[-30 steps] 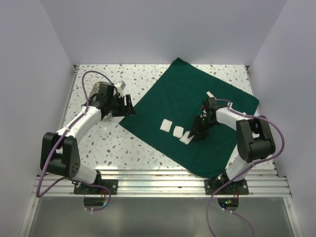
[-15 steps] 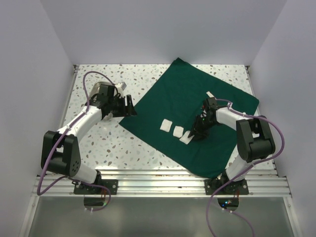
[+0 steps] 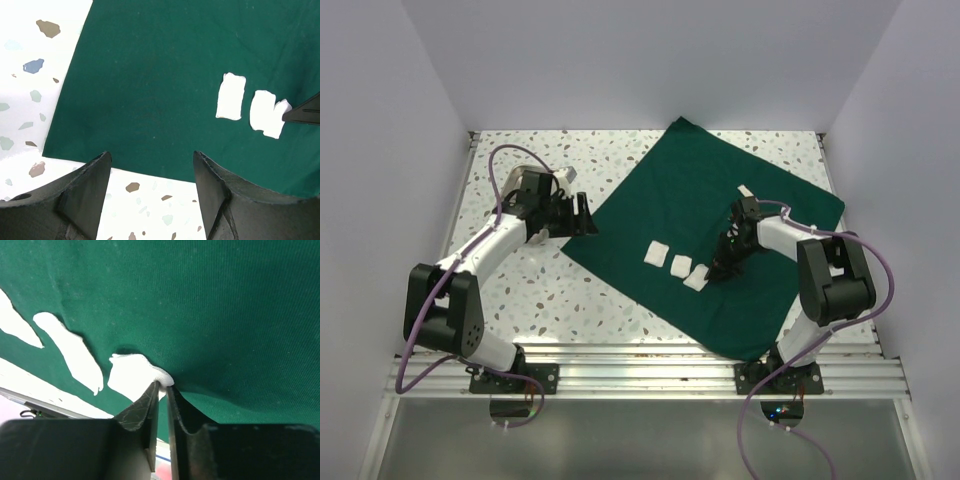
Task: Prepare the surgical pack
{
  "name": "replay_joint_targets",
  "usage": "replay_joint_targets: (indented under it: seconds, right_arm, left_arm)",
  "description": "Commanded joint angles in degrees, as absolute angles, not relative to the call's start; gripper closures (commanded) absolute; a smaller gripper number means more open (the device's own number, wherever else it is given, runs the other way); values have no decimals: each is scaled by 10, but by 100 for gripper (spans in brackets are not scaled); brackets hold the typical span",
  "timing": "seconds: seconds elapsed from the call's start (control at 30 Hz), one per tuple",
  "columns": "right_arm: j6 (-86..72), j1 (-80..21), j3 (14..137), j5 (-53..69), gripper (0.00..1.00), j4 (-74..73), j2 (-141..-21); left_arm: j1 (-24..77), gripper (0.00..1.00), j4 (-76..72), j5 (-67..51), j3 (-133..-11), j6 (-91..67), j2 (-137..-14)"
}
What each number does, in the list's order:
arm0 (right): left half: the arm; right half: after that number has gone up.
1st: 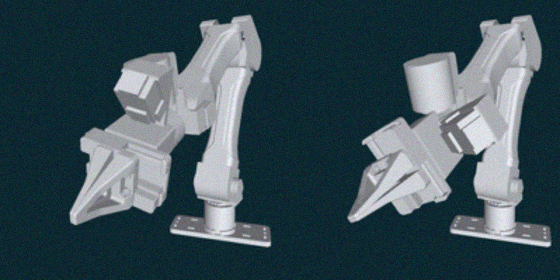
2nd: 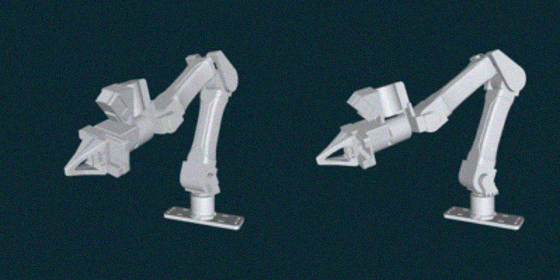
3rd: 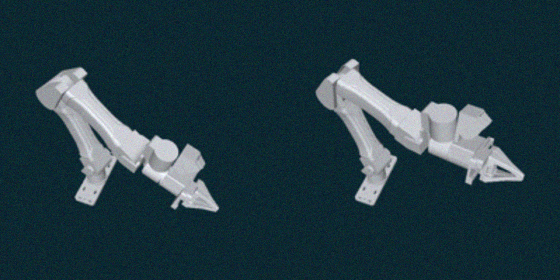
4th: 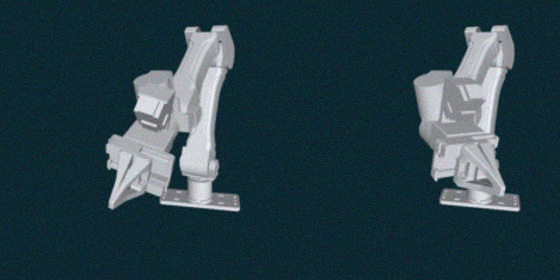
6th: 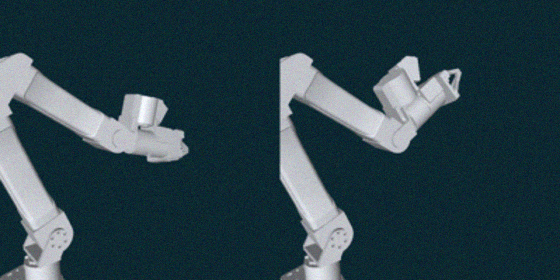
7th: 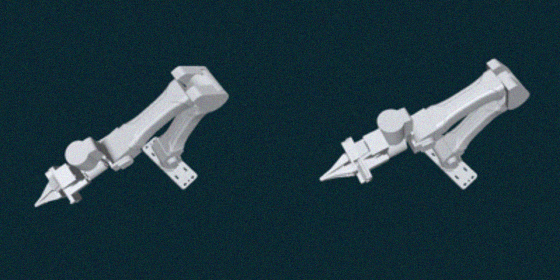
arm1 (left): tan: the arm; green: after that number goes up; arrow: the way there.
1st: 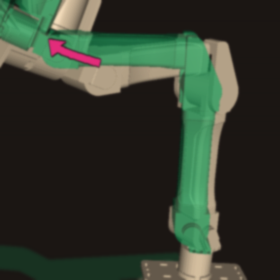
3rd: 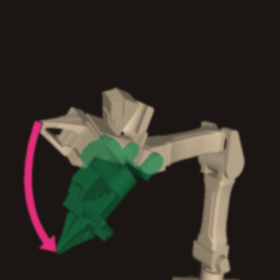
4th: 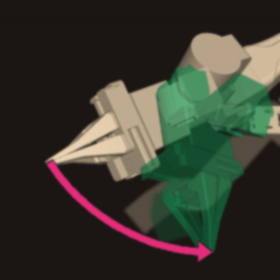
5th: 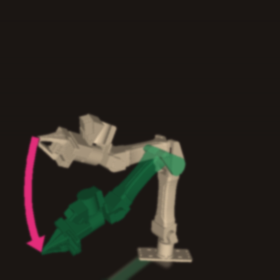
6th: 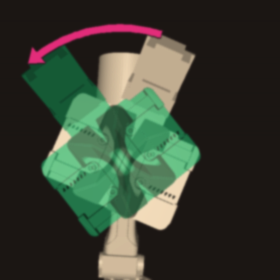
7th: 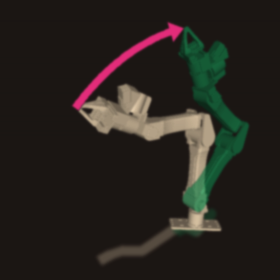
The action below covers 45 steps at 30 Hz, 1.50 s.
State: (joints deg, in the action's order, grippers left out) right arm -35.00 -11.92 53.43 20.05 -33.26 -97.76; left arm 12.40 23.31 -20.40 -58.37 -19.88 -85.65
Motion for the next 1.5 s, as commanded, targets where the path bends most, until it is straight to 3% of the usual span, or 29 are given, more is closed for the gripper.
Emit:
replay_joint_targets:
  seconds: [0.0, 0.27, 0.43, 0.73, 1.0, 1.47]
  right_arm:
    - [-352, -118, 556, 187, 86, -318, -983]
    - [-346, -117, 584, 187, 100, -363, -964]
    - [-317, -118, 640, 159, 100, -439, -936]
    - [-328, -143, 710, 234, 100, -467, -938]
    - [-344, -171, 736, 324, 100, -417, -1005]
    - [-345, -166, 715, 345, 100, -360, -1074]
  left_arm:
    - [125, 29, 215, -216, -603, -185, -862]
    - [125, 29, 214, -221, -606, -185, -865]
    - [125, 30, 214, -221, -604, -185, -866]
    - [125, 30, 207, -230, -604, -189, -874]
    - [125, 30, 211, -230, -612, -185, -878]
    - [125, 30, 215, -226, -611, -183, -881]
